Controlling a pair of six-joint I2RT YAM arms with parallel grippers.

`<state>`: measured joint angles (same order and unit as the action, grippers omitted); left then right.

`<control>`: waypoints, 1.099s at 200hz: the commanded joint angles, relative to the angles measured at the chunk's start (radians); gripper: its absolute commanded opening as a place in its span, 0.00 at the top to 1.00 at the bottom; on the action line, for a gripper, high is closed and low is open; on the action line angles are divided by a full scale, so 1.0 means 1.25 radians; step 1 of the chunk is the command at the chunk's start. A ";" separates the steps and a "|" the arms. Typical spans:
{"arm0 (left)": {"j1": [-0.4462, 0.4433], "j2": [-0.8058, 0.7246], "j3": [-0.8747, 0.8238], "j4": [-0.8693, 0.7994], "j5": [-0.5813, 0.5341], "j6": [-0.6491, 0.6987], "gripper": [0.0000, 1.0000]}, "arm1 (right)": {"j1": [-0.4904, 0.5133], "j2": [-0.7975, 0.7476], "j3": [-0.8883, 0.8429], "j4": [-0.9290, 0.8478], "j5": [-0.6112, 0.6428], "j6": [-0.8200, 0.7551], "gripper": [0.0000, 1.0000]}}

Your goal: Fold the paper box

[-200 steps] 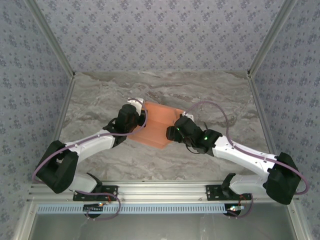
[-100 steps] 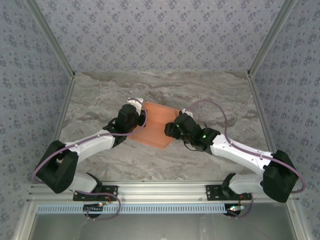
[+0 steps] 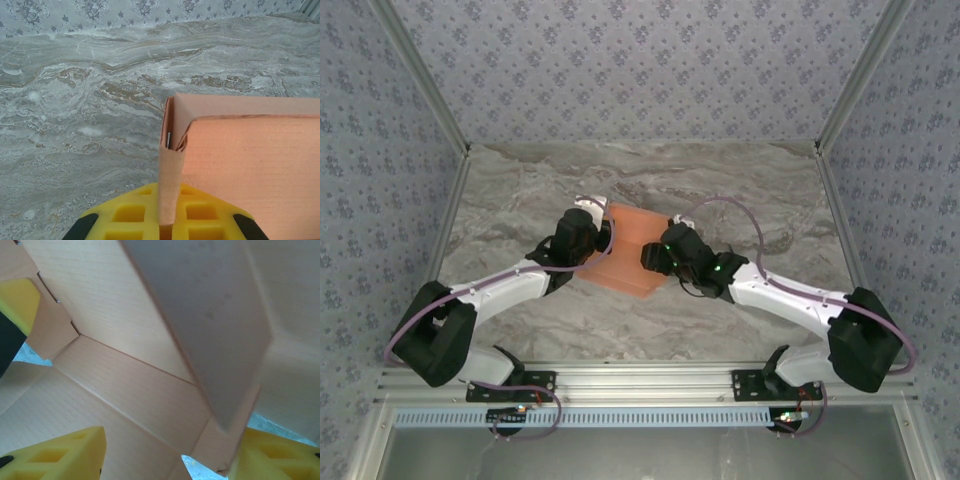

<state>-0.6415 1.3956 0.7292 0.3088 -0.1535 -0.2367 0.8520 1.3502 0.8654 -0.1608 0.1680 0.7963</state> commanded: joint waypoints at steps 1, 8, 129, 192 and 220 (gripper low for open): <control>-0.003 -0.026 0.003 0.001 0.006 -0.009 0.98 | 0.012 0.020 0.042 0.017 -0.004 -0.030 0.37; -0.003 -0.026 0.003 0.002 0.006 -0.009 0.98 | 0.015 0.026 0.047 0.018 -0.006 -0.033 0.37; -0.003 -0.028 -0.002 -0.002 0.005 -0.006 0.98 | 0.039 0.082 0.141 -0.096 0.014 -0.148 0.38; 0.004 -0.027 -0.006 0.001 0.004 -0.026 0.98 | 0.034 -0.006 0.220 -0.286 0.043 -0.298 0.36; 0.014 -0.031 -0.013 0.006 0.016 -0.039 0.98 | 0.020 -0.070 0.249 -0.359 0.047 -0.360 0.36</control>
<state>-0.6357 1.3945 0.7269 0.2893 -0.1608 -0.2581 0.8909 1.3399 1.1217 -0.4793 0.1993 0.4519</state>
